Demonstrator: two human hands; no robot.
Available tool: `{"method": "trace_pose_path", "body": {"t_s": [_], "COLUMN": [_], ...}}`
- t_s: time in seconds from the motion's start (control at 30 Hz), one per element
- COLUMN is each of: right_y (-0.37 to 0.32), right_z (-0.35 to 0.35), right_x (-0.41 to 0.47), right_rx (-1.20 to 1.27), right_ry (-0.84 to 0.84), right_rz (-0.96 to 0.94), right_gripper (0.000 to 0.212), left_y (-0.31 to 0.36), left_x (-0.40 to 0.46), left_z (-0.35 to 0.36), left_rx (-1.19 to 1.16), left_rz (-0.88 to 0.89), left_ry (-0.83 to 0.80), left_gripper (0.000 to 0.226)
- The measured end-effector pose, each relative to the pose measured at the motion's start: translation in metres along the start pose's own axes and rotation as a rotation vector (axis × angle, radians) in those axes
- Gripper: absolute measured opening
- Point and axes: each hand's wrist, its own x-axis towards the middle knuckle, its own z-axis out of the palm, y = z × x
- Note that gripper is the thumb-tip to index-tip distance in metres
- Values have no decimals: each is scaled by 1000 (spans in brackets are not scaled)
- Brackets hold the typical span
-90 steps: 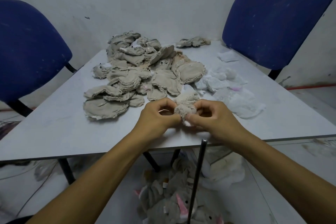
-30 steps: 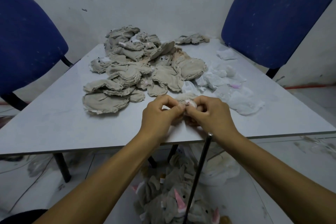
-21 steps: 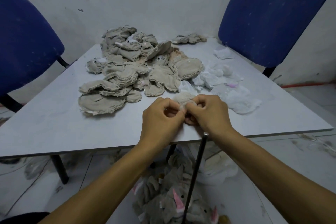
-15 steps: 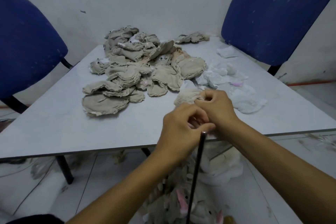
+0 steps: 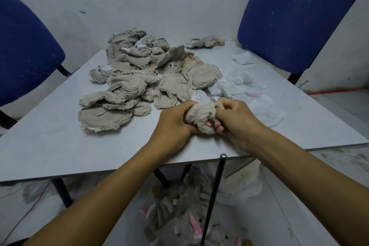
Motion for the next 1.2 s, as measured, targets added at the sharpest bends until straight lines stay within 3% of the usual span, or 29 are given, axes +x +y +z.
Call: {"method": "trace_pose_path", "body": {"t_s": [0.13, 0.3, 0.37, 0.47, 0.57, 0.7, 0.77, 0.83, 0.9, 1.0, 1.1, 1.2], "right_y": [-5, 3, 4, 5, 3, -8, -13, -16, -18, -25, -30, -35], "right_z": [-6, -12, -10, -8, -10, -22, -30, -33, -31, -23, -14, -7], "right_x": [-7, -15, -16, -15, -15, -10, -8, -6, -5, -5, -7, -8], "right_rx": [275, -343, -454, -563, -453, -191, -100, -32, 14, 67, 78, 261], "right_ry": [-9, 92, 45, 38, 83, 212, 310, 359, 345, 192, 90, -30], "right_rz": [-6, -451, -502, -497, -411, -333, -328, -293, -256, -215, -221, -187], "right_gripper": [22, 9, 5, 19, 3, 13, 18, 18, 18, 17, 29, 39], "left_y": [-7, -5, -2, -2, -2, -13, -17, -18, -14, -8, 8, 15], "left_x": [7, 5, 5, 7, 3, 1, 2, 0, -4, -5, -3, 1], "left_z": [-4, 0, 1, 0, -2, -18, -32, -40, -38, -33, -31, -26], "left_rx": [-76, -80, -132, -206, -201, -27, 145, 204, 284, 399, 40, -224], "left_rz": [-121, -121, -148, -168, -131, -107, -101, -99, -17, 123, 62, 25], "left_ry": [87, 145, 140, 112, 68, 147, 219, 180, 113, -25, -214, -59], "left_gripper": [33, 23, 24, 25, 23, 20, 34, 35, 29, 29, 26, 12]}}
